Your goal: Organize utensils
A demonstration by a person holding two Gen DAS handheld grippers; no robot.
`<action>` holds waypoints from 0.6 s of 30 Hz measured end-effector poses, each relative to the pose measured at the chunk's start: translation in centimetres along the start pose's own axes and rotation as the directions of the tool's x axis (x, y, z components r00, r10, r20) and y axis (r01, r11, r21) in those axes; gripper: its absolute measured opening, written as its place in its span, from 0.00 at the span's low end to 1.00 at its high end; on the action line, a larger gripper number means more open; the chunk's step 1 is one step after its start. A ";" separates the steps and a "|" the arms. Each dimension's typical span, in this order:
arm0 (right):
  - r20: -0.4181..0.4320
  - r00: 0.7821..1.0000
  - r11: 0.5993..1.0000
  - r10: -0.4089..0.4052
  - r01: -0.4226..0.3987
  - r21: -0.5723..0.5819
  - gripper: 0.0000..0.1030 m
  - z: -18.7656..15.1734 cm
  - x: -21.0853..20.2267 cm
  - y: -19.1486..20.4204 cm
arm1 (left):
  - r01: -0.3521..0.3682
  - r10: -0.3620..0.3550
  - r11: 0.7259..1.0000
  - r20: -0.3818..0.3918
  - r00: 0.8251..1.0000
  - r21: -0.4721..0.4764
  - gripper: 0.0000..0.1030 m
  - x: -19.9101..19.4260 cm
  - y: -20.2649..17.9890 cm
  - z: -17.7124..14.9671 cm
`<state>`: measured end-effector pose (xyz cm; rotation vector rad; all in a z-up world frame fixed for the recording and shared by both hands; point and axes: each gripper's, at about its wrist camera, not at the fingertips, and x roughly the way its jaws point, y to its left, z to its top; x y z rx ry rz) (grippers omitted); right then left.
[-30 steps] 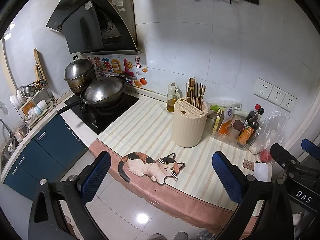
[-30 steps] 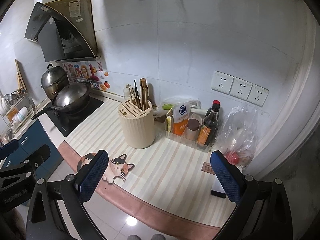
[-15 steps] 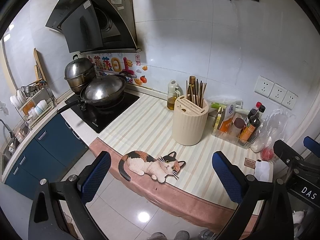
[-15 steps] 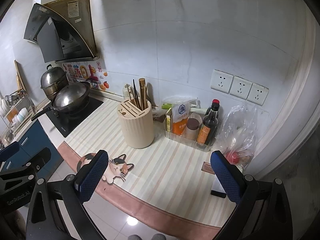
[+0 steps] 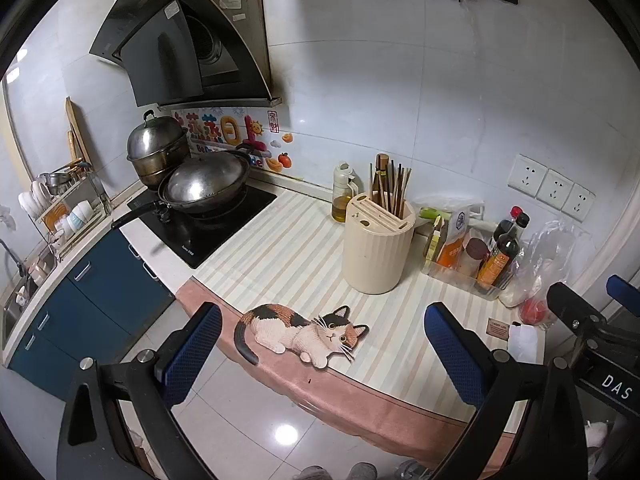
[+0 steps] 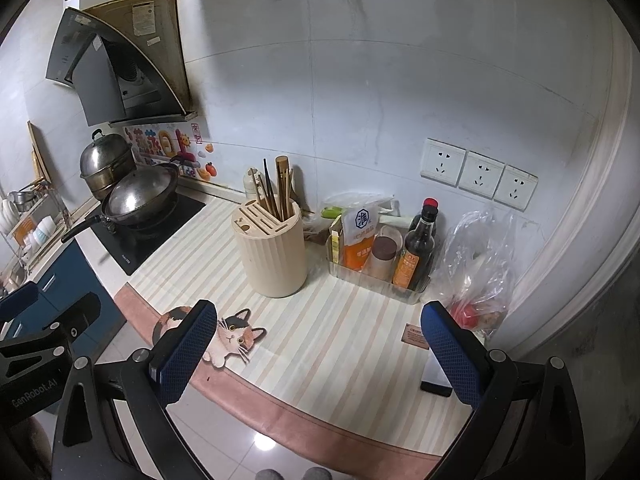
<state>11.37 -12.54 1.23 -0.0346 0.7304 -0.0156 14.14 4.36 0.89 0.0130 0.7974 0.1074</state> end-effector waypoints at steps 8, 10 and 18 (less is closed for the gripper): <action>0.000 1.000 1.000 -0.002 0.002 0.000 1.00 -0.2 0.1 -0.3 | 0.006 -0.006 1.000 0.001 1.000 0.000 1.00 0.1 0.1 0.0; -0.001 1.000 1.000 -0.002 0.002 -0.001 1.00 -0.2 0.2 -0.4 | 0.009 -0.009 1.000 0.001 1.000 0.003 1.00 0.1 -0.1 0.3; 0.002 1.000 1.000 -0.005 0.005 0.001 1.00 -0.4 0.1 -0.9 | 0.011 -0.011 1.000 0.000 1.000 0.006 1.00 0.3 -0.1 0.4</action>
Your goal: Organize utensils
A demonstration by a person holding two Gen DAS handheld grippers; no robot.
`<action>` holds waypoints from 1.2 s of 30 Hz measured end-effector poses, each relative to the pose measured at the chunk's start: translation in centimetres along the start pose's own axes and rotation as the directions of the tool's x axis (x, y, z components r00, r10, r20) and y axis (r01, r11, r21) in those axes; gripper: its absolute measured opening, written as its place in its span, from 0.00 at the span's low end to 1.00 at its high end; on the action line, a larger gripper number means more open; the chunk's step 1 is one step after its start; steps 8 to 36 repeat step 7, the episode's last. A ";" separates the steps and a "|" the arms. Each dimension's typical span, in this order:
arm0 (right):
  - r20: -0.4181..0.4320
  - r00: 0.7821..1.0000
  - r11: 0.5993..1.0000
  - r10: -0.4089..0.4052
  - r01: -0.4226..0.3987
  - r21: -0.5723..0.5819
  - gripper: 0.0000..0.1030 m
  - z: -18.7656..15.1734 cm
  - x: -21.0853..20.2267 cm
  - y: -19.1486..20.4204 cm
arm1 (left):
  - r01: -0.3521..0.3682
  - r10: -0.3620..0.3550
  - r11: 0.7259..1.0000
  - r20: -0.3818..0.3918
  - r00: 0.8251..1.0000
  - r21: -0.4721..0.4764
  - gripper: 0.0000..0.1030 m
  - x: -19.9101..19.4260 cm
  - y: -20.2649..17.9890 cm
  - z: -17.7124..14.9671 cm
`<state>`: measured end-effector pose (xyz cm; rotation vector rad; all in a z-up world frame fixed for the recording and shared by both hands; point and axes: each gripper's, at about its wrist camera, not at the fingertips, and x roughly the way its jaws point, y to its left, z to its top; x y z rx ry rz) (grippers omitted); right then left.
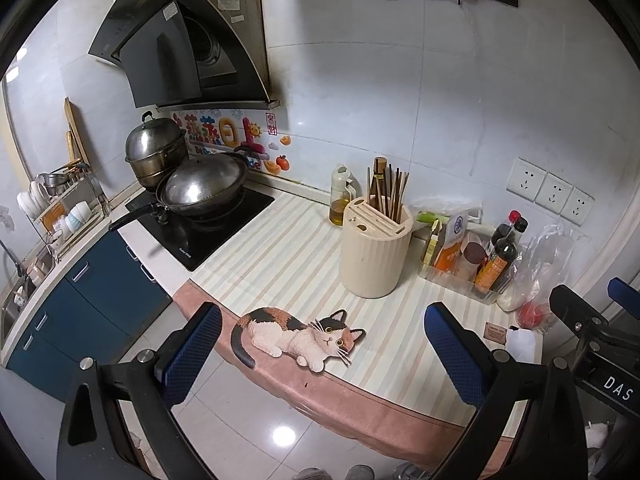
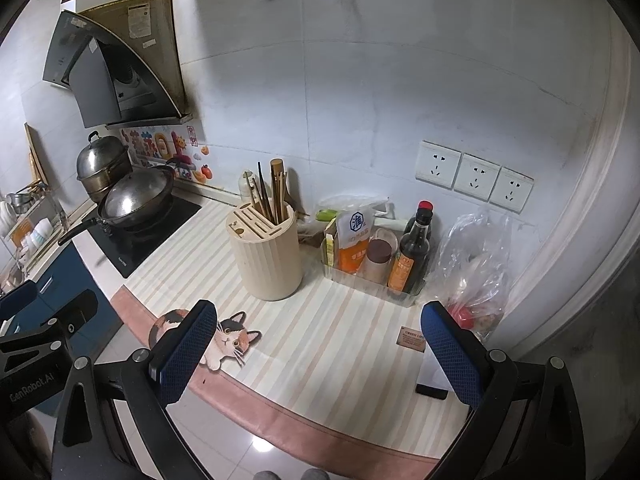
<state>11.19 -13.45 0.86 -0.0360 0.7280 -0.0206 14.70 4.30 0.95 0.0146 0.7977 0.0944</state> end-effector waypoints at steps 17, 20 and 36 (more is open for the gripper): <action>-0.004 1.000 1.000 -0.002 0.002 0.001 1.00 0.5 0.0 -0.1 | 0.006 -0.006 1.000 0.004 1.000 0.003 1.00 0.0 -0.5 0.6; -0.004 1.000 1.000 -0.002 0.002 0.001 1.00 0.5 0.0 -0.1 | 0.006 -0.006 1.000 0.004 1.000 0.003 1.00 0.0 -0.5 0.6; -0.004 1.000 1.000 -0.002 0.002 0.001 1.00 0.5 0.0 -0.1 | 0.006 -0.006 1.000 0.004 1.000 0.003 1.00 0.0 -0.5 0.6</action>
